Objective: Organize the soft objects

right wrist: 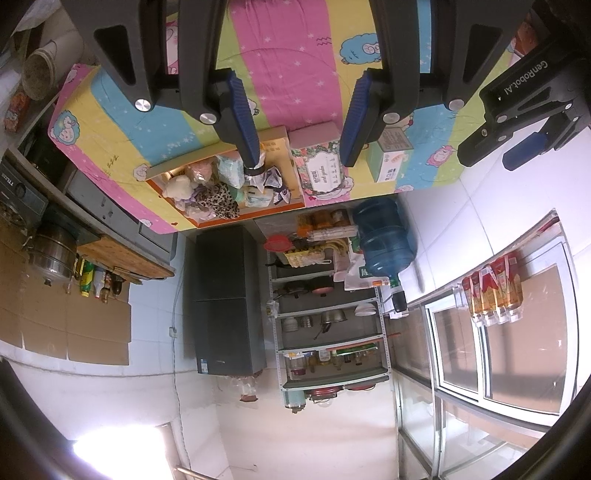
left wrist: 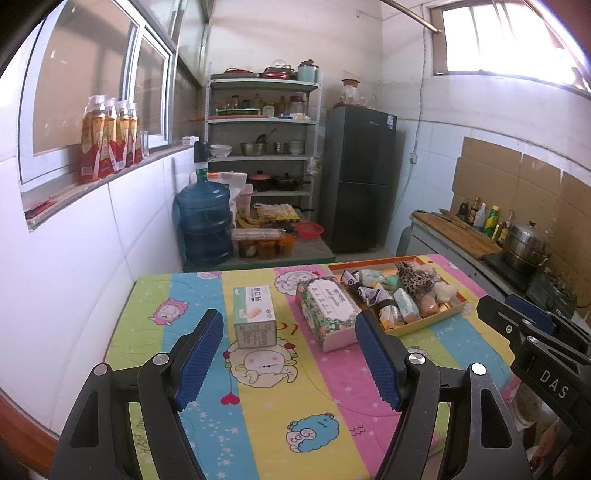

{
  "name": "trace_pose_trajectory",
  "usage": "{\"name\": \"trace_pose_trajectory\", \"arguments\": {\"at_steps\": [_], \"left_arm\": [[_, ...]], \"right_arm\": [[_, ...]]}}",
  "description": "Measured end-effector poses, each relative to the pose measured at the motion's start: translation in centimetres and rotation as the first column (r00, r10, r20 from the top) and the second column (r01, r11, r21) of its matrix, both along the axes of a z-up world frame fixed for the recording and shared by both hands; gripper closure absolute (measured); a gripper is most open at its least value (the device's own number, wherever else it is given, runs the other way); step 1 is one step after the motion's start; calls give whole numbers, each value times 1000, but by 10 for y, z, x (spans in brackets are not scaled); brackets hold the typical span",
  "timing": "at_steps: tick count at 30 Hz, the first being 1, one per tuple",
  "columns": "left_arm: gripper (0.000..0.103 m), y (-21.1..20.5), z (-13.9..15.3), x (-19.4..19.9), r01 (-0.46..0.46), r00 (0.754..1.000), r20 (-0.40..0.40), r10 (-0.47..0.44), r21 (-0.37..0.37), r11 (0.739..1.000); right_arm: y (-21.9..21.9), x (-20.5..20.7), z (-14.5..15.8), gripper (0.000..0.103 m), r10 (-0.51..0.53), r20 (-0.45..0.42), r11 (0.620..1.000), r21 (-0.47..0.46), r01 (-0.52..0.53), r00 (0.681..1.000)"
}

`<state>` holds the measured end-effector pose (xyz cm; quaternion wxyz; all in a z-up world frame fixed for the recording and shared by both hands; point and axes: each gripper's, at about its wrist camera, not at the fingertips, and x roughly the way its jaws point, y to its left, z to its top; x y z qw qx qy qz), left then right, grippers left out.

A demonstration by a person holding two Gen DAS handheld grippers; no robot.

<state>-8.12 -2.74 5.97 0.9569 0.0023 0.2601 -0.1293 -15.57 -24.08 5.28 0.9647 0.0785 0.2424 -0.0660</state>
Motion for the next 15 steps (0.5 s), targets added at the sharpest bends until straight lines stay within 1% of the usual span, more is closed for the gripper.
{"name": "trace_pose_trajectory", "arguments": {"at_steps": [15], "left_arm": [[27, -2, -2, 0, 0, 1000, -1, 0, 5, 1000]], "right_arm": [[0, 0, -2, 58, 4, -2, 1000, 5, -4, 1000]]}}
